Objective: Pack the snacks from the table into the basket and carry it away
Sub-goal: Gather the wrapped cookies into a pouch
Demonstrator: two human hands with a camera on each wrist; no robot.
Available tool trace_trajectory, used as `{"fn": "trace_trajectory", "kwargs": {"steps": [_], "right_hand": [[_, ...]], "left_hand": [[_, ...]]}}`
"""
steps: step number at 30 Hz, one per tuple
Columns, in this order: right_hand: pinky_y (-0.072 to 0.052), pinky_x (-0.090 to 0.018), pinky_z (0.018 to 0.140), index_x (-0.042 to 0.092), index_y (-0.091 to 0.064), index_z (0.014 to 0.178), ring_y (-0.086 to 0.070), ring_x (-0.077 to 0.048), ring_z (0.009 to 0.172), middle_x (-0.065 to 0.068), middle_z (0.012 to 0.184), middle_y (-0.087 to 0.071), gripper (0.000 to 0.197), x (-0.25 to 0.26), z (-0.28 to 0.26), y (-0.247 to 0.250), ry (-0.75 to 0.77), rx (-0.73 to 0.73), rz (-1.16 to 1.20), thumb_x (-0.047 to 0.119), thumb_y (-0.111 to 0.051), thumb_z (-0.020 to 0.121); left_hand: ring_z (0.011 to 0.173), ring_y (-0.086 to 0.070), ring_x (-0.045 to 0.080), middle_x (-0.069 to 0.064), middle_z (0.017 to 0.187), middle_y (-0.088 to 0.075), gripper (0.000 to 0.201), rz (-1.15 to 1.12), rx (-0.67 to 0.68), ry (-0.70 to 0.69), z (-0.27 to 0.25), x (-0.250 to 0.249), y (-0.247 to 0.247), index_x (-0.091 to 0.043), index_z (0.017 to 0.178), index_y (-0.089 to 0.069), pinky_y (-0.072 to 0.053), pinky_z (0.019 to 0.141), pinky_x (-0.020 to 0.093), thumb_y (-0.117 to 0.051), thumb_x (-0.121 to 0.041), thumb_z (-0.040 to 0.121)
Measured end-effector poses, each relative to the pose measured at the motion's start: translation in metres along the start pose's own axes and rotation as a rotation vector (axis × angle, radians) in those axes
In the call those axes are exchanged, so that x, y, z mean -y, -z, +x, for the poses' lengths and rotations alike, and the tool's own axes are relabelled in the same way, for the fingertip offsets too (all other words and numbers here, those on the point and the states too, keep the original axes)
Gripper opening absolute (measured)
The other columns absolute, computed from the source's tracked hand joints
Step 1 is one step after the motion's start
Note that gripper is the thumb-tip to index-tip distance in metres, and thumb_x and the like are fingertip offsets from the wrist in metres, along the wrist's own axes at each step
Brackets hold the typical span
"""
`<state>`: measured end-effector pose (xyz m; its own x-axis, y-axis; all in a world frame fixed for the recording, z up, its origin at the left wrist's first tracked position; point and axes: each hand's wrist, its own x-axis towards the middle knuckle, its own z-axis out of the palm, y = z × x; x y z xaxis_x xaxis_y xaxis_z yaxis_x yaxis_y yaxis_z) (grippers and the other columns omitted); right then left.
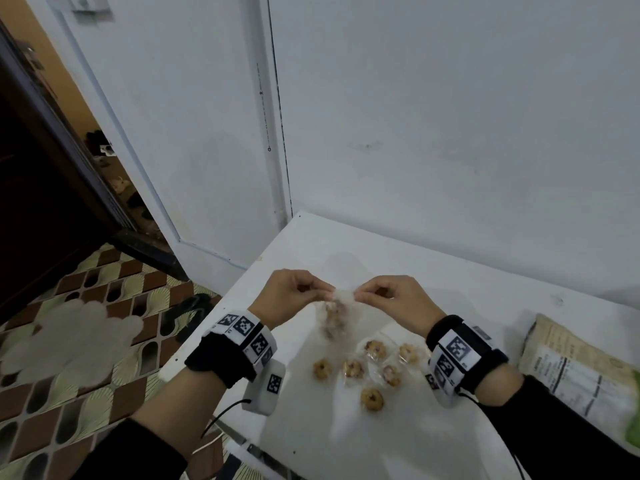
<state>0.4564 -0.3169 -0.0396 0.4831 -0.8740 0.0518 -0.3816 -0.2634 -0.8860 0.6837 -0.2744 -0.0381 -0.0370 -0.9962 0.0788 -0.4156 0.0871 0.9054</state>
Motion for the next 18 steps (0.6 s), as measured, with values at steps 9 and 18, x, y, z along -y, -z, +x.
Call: {"fn": "trace_trajectory", "kwargs": {"steps": [9,18], "right_hand": [[-0.043,-0.009,0.063,0.019,-0.072,0.079,-0.057,0.002,0.063,0.007,0.075,-0.071,0.01,0.01,-0.034,0.045,0.097,-0.14,-0.118,0.023,-0.069,0.087],[-0.041,-0.013,0.066,0.038,-0.071,0.097,-0.055,0.0,0.073,0.013,0.088,-0.064,0.016,0.001,-0.089,0.111,0.025,-0.077,-0.137,0.042,-0.072,0.082]], "left_hand": [[0.077,-0.064,0.005,-0.004,0.088,-0.074,0.014,-0.03,0.042,-0.071,0.003,-0.043,-0.026,-0.019,0.091,-0.077,-0.052,0.074,0.018,-0.078,-0.019,0.077],[0.068,-0.062,-0.002,-0.006,0.075,-0.072,0.004,0.031,0.096,-0.16,0.006,-0.092,-0.092,-0.011,0.084,-0.076,-0.047,0.069,0.012,-0.072,-0.013,0.084]]}}
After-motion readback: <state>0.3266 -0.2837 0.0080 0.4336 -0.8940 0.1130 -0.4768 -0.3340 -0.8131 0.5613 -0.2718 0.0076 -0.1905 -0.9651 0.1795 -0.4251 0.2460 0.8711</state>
